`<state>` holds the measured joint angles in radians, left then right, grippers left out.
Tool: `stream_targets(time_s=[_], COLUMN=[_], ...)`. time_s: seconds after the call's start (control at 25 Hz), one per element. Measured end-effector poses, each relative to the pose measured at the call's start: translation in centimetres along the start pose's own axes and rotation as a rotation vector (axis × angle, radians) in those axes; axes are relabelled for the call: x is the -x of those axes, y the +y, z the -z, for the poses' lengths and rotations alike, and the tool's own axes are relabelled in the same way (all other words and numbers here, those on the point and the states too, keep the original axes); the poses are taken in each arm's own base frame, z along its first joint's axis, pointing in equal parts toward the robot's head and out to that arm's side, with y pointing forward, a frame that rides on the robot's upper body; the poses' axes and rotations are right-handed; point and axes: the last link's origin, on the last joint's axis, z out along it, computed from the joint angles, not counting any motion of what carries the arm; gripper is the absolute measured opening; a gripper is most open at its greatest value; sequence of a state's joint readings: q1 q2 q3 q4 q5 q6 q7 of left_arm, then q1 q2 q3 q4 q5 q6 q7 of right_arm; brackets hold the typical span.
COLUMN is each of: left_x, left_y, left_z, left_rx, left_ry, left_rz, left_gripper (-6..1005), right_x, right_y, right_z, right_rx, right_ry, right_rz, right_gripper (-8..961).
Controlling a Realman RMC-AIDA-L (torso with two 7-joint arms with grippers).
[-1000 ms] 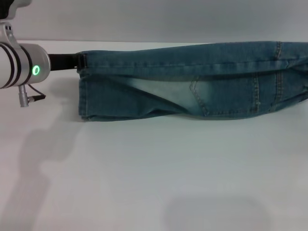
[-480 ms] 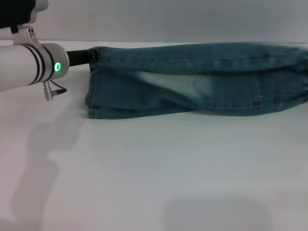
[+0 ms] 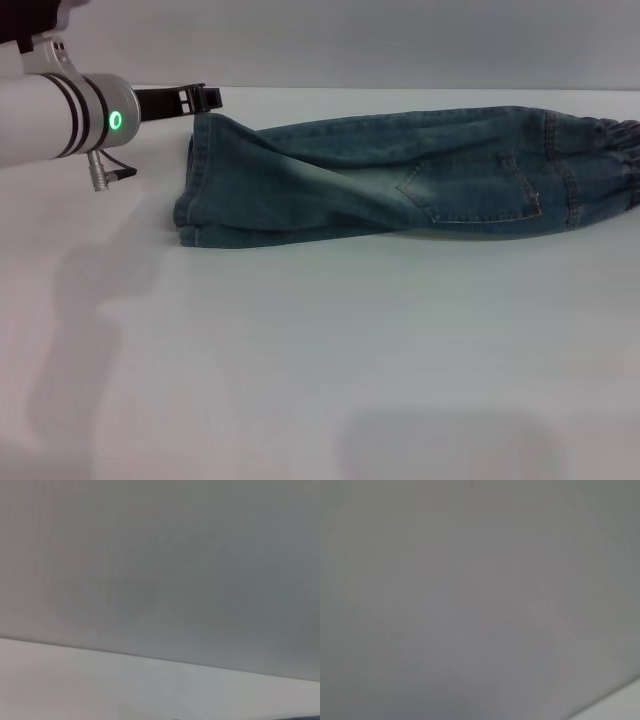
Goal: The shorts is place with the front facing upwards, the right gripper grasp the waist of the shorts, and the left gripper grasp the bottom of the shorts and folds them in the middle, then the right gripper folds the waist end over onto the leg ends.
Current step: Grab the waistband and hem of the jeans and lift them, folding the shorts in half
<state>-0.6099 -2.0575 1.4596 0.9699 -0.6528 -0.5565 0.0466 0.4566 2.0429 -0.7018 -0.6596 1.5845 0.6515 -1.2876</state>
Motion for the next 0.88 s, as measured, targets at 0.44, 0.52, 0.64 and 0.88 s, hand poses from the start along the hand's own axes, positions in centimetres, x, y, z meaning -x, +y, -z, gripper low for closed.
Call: stream_targets(time_s=[0.44,0.52,0.64,0.88], left_x=[1.0,1.2,1.3,1.4], left_y=[0.7,0.7,0.8,1.0], left_z=[1.0,1.1,1.2,1.4], left_rx=[0.034,0.037,0.041,0.049], left_ry=[-0.071,-0.08,-0.089,-0.094], left_rz=[-0.053,-0.055,-0.067,-0.085], left_gripper=[750,801,827,827], right_x=[-5.3,-6.0,-6.5,-7.4], right_y=[-1.9,-2.0,-2.0,-1.8], right_z=[2.7,3.0,3.1,3.0], right_rx=[-0.001,0.001,0.007,0.014], right_ry=[0.096,0.111,0.125,0.148], right_rz=[-0.088,-0.105,-0.118,-0.136], right_gripper=[594,631,667,668])
